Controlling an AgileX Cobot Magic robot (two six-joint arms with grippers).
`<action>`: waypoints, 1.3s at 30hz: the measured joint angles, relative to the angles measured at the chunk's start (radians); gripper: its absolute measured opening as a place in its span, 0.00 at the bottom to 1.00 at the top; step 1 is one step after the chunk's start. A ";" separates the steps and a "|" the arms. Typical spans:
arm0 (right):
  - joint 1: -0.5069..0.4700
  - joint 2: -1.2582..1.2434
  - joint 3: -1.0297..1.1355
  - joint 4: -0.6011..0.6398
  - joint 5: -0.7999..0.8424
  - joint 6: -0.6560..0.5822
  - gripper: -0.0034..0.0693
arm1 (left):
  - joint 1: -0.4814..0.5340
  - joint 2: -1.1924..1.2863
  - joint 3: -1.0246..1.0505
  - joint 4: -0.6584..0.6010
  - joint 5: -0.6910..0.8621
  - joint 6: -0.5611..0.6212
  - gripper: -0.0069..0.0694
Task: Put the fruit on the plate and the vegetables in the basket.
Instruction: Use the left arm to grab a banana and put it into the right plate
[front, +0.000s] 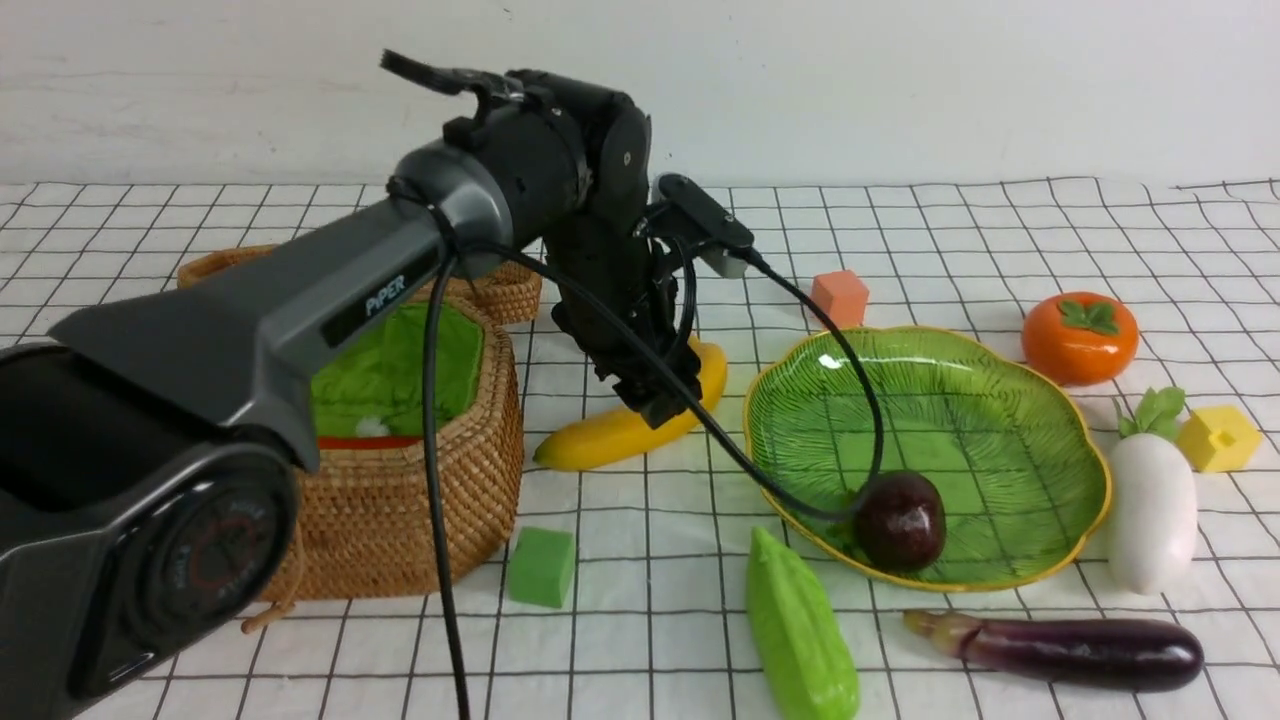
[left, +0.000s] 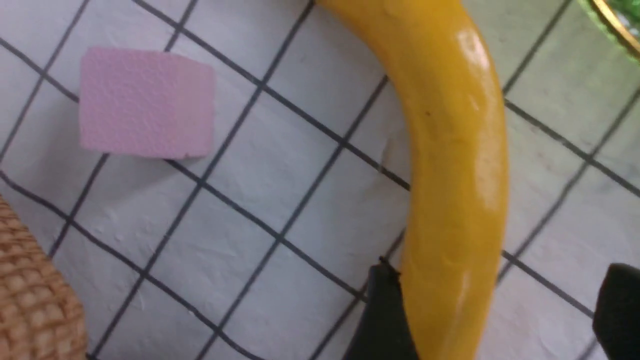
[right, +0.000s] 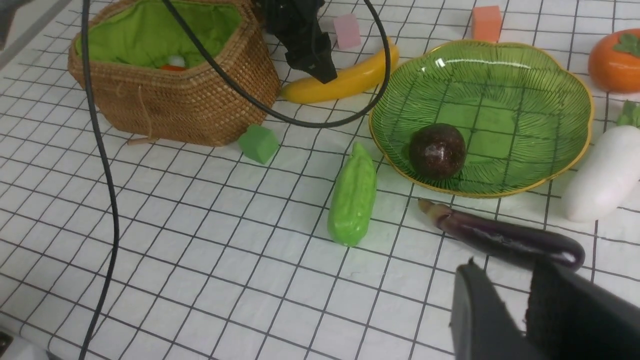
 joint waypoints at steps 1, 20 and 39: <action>0.000 0.000 0.000 0.002 0.000 0.000 0.30 | 0.000 0.008 0.000 0.011 -0.010 0.004 0.80; 0.000 0.000 0.000 0.014 0.002 0.000 0.31 | -0.002 0.093 -0.001 0.057 -0.031 -0.026 0.50; 0.000 0.000 0.000 0.028 -0.036 -0.019 0.33 | -0.208 -0.027 -0.001 -0.200 -0.362 0.177 0.50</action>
